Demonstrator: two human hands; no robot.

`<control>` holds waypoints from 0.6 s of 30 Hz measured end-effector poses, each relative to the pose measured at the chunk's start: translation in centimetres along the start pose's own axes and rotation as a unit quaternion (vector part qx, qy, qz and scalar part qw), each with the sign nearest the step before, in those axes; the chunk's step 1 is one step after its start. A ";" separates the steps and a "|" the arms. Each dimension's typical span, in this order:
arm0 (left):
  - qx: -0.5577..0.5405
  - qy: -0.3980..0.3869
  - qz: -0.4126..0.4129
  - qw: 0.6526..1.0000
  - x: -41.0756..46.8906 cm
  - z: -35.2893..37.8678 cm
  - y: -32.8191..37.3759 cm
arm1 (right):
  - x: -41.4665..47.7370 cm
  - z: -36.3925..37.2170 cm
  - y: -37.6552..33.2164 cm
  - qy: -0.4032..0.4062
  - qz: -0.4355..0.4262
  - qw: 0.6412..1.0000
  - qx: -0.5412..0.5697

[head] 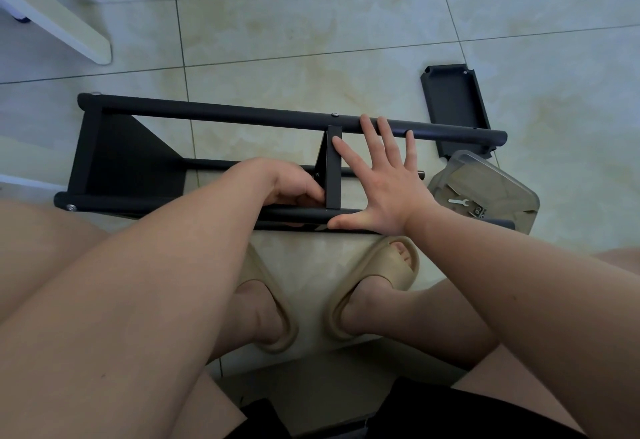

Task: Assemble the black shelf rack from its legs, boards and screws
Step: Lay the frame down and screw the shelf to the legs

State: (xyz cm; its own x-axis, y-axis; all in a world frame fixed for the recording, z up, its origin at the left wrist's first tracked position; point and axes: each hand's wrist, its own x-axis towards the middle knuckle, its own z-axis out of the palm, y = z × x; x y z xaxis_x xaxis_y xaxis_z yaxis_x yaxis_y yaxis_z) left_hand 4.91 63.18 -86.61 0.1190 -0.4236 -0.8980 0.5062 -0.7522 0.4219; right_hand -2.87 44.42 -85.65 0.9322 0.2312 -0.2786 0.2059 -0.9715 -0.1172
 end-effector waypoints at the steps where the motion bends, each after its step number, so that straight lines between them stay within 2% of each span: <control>1: -0.003 -0.005 -0.002 1.000 -0.1 0.0 0.0 | 0.0 0.0 0.0 -0.001 0.000 1.000 -0.001; 8: -0.019 -0.026 0.006 0.999 -0.2 -0.2 -0.1 | 0.0 0.1 0.1 0.003 -0.003 1.000 0.000; 15: 0.001 0.023 0.027 0.999 0.3 -0.1 -0.2 | 0.0 0.1 0.1 0.005 -0.003 1.000 0.005; 18: 0.009 0.010 0.027 1.000 0.1 -0.2 -0.1 | 0.0 0.0 0.0 0.004 -0.002 1.000 0.006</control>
State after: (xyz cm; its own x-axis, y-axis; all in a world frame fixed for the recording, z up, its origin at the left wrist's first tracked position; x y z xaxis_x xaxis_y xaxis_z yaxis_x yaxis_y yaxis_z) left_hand 4.98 63.32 -86.79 0.1623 -0.4536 -0.8763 0.4837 -0.7375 0.4713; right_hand -2.88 44.37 -85.65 0.9336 0.2341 -0.2713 0.2057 -0.9701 -0.1292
